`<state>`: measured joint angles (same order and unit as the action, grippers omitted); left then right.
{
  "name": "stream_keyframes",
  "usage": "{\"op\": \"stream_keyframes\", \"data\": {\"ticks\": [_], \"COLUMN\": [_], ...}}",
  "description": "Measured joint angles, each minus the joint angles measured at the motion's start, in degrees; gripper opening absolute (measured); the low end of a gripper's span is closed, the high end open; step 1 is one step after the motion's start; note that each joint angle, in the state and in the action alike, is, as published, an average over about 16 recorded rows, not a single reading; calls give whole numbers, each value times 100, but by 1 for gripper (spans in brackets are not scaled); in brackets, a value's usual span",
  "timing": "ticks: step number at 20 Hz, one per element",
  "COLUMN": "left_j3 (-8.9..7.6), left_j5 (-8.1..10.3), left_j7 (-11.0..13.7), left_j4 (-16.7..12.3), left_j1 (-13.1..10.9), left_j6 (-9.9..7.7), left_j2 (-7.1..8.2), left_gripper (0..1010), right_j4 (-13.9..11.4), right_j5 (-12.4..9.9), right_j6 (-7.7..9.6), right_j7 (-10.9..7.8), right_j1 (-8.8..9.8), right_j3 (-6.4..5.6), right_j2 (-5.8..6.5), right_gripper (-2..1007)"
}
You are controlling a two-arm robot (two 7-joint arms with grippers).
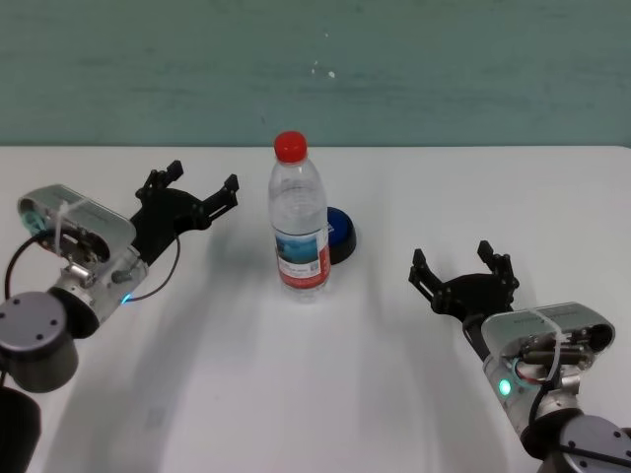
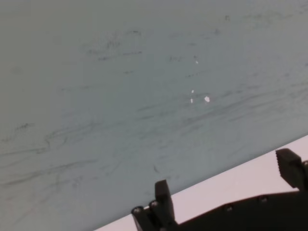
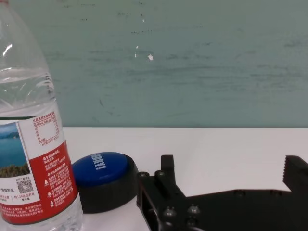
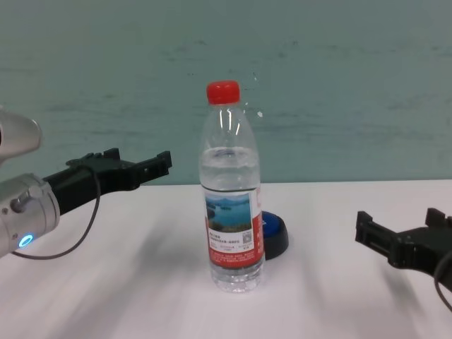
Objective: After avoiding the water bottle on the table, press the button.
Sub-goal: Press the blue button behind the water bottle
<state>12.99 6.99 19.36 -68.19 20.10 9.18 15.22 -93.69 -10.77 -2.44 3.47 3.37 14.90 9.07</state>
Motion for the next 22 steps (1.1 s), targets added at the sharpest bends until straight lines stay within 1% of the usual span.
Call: {"op": "stream_keyframes", "data": {"ticks": [10, 22], "left_j3": [93, 174], "left_j5": [-14, -67], "left_j7": [-3, -44], "left_j4": [49, -16], "left_j1": [67, 81], "left_j6": [13, -2], "left_j2": [-46, -90], "left_gripper": [1010, 1010], "right_j4": [0, 0], "right_j5": [0, 0], "right_j6": [0, 0], "right_j7": [0, 0], "right_j1": [0, 0], "right_j3": [0, 0], "right_j2": [0, 0], "right_gripper": [1004, 1004]}}
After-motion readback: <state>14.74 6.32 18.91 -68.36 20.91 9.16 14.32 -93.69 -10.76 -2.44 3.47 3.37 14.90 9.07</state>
